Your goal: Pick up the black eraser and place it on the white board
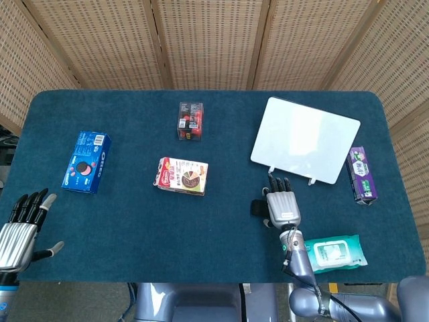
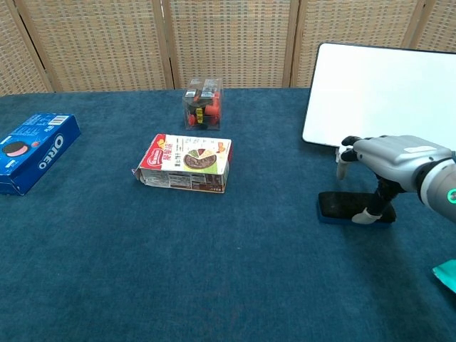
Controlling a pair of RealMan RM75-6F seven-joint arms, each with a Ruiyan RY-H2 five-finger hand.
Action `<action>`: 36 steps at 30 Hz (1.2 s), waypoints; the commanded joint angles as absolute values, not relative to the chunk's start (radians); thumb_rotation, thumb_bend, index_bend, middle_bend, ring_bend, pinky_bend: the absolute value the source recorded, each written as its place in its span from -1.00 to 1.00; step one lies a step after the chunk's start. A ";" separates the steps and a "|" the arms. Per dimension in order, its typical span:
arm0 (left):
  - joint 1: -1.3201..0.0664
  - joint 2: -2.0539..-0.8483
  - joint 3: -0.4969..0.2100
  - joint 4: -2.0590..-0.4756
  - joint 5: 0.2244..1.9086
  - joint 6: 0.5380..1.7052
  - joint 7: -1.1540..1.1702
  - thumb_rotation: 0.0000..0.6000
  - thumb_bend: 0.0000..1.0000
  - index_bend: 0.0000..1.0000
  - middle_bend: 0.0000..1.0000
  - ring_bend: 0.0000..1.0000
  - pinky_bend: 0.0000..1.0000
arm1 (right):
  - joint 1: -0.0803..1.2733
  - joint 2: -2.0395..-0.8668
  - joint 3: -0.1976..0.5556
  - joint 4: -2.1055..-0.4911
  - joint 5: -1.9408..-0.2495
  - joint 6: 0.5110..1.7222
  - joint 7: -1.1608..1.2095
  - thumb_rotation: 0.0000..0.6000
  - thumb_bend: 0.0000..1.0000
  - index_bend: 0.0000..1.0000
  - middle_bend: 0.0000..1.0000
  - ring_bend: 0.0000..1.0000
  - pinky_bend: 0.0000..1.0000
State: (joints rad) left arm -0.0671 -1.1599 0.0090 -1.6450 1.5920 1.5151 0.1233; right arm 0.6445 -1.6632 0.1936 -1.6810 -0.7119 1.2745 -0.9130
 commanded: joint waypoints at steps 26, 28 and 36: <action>-0.070 -1.160 0.011 -1.645 1.590 1.510 0.124 1.00 -1.00 -1.00 -1.00 -1.00 -1.00 | 0.663 -1.656 0.180 -1.651 -0.645 1.261 -0.900 1.00 -0.53 -0.37 -1.00 -1.00 -1.00; -0.070 -1.161 0.011 -1.645 1.591 1.510 0.124 1.00 -1.00 -1.00 -1.00 -1.00 -1.00 | 0.664 -1.657 0.179 -1.649 -0.645 1.261 -0.900 1.00 -0.53 -0.37 -1.00 -1.00 -1.00; -0.069 -1.156 0.012 -1.646 1.593 1.512 0.111 1.00 -1.00 -1.00 -1.00 -1.00 -1.00 | 0.669 -1.656 0.176 -1.646 -0.635 1.260 -0.898 1.00 -0.53 -0.34 -1.00 -1.00 -1.00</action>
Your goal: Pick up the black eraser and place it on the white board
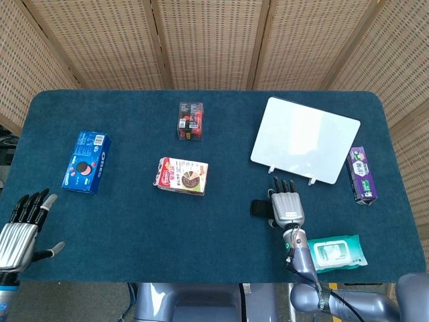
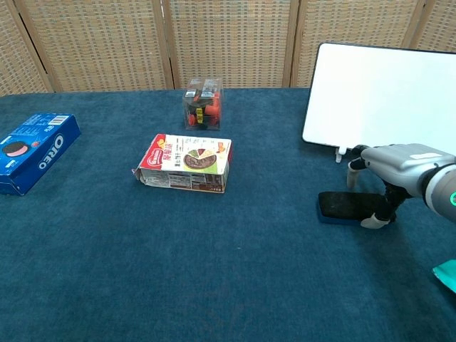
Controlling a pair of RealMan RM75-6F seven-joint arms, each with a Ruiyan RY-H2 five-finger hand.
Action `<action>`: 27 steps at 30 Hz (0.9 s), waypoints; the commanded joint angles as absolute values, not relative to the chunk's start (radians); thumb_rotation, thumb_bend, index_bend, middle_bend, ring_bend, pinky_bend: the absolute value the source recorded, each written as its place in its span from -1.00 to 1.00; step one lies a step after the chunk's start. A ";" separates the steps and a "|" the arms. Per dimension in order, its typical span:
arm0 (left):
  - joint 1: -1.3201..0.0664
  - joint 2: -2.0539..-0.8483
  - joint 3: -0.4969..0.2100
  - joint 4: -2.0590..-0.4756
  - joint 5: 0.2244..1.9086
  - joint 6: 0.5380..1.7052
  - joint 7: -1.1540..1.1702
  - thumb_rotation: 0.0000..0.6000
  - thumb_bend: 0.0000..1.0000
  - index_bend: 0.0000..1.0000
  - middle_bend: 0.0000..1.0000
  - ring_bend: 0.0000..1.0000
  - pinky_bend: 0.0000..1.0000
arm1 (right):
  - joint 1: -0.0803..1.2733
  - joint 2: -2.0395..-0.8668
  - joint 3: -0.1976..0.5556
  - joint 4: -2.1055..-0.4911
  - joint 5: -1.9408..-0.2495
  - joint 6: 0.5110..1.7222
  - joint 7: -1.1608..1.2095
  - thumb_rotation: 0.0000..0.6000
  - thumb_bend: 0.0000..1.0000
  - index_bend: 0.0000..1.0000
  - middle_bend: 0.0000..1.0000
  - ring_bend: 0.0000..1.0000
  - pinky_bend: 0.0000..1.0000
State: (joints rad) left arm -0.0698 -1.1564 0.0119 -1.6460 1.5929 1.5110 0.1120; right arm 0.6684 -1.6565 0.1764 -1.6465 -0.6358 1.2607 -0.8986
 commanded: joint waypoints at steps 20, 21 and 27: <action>-0.069 -1.149 0.014 -1.647 1.599 1.516 0.095 1.00 -1.00 -1.00 -1.00 -1.00 -1.00 | 0.673 -1.655 0.170 -1.637 -0.629 1.264 -0.886 1.00 -0.48 -0.23 -1.00 -1.00 -1.00; -0.069 -1.149 0.014 -1.647 1.599 1.515 0.095 1.00 -1.00 -1.00 -1.00 -1.00 -1.00 | 0.673 -1.655 0.169 -1.637 -0.630 1.264 -0.884 1.00 -0.48 -0.22 -1.00 -1.00 -1.00; -0.068 -1.147 0.014 -1.646 1.599 1.516 0.092 1.00 -1.00 -1.00 -1.00 -1.00 -1.00 | 0.670 -1.656 0.166 -1.626 -0.636 1.264 -0.875 1.00 -0.48 -0.14 -1.00 -1.00 -1.00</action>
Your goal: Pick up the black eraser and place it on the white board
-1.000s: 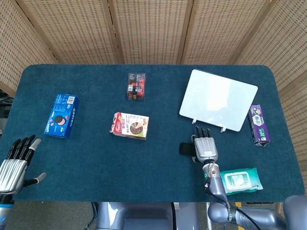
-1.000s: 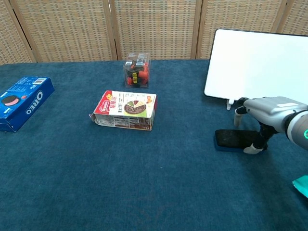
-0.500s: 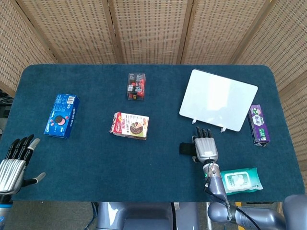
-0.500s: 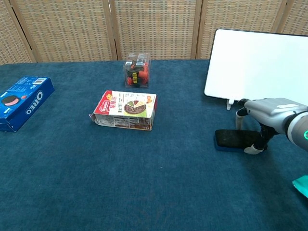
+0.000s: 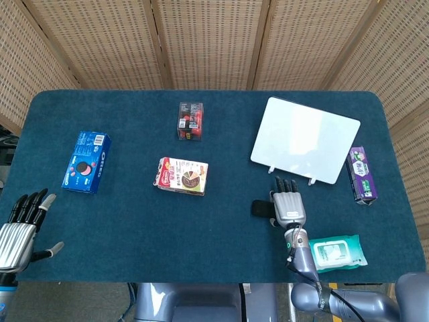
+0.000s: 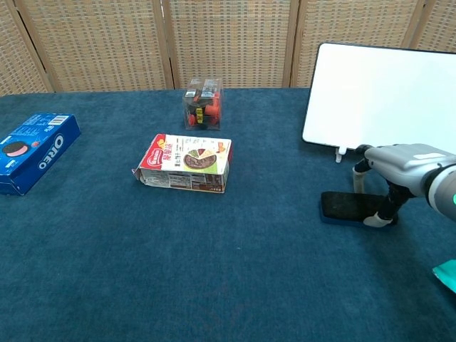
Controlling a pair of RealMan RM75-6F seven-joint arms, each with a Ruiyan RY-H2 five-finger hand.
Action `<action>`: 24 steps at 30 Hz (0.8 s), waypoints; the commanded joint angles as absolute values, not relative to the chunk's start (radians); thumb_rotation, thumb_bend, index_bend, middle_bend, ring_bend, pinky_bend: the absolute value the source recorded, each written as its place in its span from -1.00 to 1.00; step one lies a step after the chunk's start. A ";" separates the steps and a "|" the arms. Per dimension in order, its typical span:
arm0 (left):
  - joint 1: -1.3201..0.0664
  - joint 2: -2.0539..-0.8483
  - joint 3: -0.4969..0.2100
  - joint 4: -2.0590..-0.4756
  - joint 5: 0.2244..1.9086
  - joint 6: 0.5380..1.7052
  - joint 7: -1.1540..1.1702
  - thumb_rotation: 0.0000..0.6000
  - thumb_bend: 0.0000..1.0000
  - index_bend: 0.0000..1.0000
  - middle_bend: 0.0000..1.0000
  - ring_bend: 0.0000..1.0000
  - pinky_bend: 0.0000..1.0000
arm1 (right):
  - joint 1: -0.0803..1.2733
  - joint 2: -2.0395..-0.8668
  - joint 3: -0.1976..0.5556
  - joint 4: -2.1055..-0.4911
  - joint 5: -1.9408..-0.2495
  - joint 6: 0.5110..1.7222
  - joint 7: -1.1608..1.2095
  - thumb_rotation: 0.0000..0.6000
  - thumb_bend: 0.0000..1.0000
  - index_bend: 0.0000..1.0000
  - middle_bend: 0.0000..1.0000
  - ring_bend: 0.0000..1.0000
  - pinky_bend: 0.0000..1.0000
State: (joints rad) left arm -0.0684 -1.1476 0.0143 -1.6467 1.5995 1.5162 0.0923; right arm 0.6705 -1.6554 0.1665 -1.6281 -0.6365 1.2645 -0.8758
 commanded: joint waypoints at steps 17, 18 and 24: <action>-0.071 -1.149 0.016 -1.648 1.600 1.510 0.100 1.00 -1.00 -1.00 -1.00 -1.00 -1.00 | 0.663 -1.655 0.161 -1.612 -0.651 1.267 -0.857 1.00 -0.48 0.00 -1.00 -1.00 -1.00; -0.071 -1.149 0.016 -1.648 1.600 1.510 0.100 1.00 -1.00 -1.00 -1.00 -1.00 -1.00 | 0.663 -1.655 0.161 -1.612 -0.652 1.268 -0.857 1.00 -0.48 0.00 -1.00 -1.00 -1.00; -0.070 -1.149 0.016 -1.648 1.600 1.512 0.097 1.00 -1.00 -1.00 -1.00 -1.00 -1.00 | 0.662 -1.639 0.168 -1.643 -0.681 1.302 -0.865 1.00 -0.48 0.03 -1.00 -1.00 -1.00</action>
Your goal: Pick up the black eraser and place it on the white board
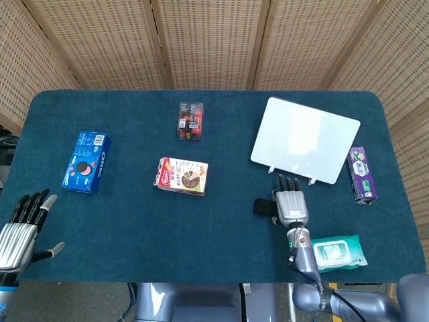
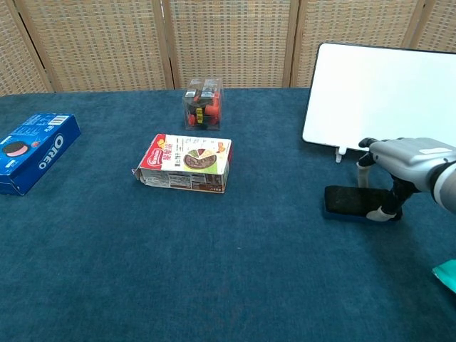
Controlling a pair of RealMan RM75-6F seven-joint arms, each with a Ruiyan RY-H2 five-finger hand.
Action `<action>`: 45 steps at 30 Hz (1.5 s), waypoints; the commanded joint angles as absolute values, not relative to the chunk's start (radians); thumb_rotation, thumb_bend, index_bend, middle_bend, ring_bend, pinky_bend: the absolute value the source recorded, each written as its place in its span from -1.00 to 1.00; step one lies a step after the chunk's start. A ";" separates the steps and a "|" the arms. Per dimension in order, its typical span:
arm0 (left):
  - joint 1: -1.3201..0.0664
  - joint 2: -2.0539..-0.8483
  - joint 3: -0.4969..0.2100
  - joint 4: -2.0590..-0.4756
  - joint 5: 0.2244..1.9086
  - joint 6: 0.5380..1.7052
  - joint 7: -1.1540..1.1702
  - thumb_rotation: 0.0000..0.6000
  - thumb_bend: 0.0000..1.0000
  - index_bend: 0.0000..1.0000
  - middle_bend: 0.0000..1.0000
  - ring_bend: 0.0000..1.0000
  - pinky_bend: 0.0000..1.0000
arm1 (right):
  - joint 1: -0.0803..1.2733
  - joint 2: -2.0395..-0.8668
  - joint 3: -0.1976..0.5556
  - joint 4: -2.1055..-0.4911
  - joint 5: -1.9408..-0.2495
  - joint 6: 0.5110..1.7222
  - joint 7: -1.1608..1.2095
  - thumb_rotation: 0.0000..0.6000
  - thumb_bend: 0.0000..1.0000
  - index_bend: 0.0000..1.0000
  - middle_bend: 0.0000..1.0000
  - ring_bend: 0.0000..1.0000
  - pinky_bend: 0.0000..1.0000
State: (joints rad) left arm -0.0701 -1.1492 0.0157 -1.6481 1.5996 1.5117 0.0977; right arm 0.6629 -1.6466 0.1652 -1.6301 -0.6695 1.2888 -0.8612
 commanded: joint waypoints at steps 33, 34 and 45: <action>-0.075 -1.169 -0.001 -1.624 1.601 1.527 0.080 1.00 -1.00 -1.00 -1.00 -1.00 -1.00 | 0.702 -1.551 0.401 -1.595 -0.903 1.400 -0.621 1.00 -0.48 0.10 -0.95 -1.00 -1.00; -0.076 -1.171 -0.003 -1.622 1.599 1.526 0.081 1.00 -1.00 -1.00 -1.00 -1.00 -1.00 | 0.708 -1.555 0.413 -1.572 -0.898 1.389 -0.606 1.00 -0.48 0.10 -0.95 -1.00 -1.00; -0.077 -1.185 -0.015 -1.611 1.595 1.540 0.077 1.00 -1.00 -1.00 -1.00 -1.00 -1.00 | 0.769 -1.619 0.489 -1.303 -0.862 1.301 -0.481 1.00 -0.48 0.12 -0.94 -1.00 -1.00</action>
